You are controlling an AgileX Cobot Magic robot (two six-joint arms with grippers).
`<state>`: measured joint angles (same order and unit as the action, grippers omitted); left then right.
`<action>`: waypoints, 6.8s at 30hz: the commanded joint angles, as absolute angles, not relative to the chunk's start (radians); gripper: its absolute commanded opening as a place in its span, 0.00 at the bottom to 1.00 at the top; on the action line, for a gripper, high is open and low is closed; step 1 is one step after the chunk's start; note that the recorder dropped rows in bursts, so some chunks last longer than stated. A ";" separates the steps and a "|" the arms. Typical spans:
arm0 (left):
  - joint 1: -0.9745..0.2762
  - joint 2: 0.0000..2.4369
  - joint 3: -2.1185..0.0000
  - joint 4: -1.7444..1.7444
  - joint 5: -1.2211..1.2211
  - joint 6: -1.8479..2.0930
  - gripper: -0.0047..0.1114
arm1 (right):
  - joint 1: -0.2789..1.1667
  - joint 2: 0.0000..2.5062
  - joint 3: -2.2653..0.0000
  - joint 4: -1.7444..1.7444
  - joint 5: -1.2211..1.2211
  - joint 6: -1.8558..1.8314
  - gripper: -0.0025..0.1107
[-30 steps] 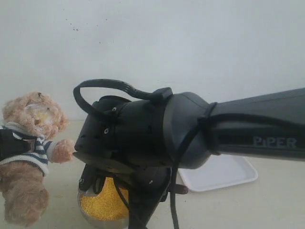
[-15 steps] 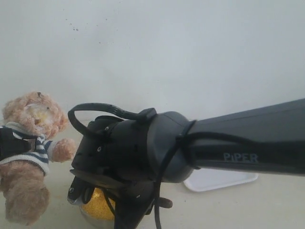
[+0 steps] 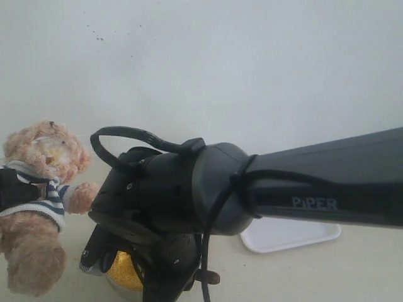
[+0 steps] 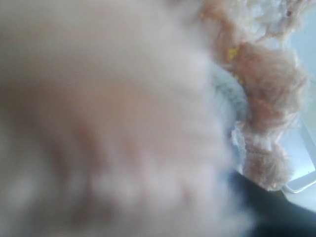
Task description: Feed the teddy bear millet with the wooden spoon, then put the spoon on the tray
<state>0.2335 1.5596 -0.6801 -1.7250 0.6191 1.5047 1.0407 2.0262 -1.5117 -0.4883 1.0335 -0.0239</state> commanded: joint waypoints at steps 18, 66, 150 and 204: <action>0.235 1.558 -0.687 -1.744 0.640 1.496 0.07 | 0.871 2.015 -1.520 -0.179 0.997 -0.096 0.02; 0.281 1.286 -0.337 -1.475 0.844 1.212 0.07 | 0.706 1.880 -1.520 0.263 1.074 -0.347 0.02; 0.281 1.566 -0.199 -1.720 1.046 1.276 0.07 | 0.939 1.847 -1.511 0.064 0.868 -0.372 0.02; 0.281 1.566 -0.199 -1.713 1.099 1.302 0.07 | 1.196 1.847 -1.427 -0.770 0.915 0.081 0.02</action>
<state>0.2794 1.5669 -0.1948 -1.7123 1.0548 1.2945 1.1878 1.8595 -1.4414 -0.7096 0.8923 0.0282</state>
